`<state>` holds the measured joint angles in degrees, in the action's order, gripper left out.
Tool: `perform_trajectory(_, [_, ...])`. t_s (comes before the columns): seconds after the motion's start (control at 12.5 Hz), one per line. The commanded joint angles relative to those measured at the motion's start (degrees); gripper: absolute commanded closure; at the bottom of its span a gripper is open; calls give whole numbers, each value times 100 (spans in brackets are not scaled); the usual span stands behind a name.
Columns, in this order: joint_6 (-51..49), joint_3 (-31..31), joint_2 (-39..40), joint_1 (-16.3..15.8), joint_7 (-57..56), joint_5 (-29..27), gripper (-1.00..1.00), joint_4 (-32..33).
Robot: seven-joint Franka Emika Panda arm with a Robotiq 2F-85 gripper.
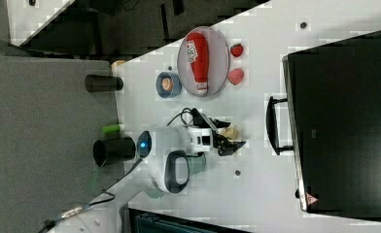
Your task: Pick banana from table and place on oven.
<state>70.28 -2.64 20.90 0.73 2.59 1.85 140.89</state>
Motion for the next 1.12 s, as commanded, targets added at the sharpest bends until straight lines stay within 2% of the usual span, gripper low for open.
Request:
perform_trajectory(0.08, [111, -14, -72, 5, 28, 58, -43, 51])
perform_trajectory(0.4, [249, 4, -86, 0, 28, 58, 47, 41])
perform_trajectory(0.64, [209, 26, -362, -3, 33, 58, 47, 45])
perform_trajectory(0.8, [-228, 48, -961, -3, 33, 58, 47, 21])
perform_trajectory(1.12, [-2649, 80, -2644, -15, 33, 57, 47, -457])
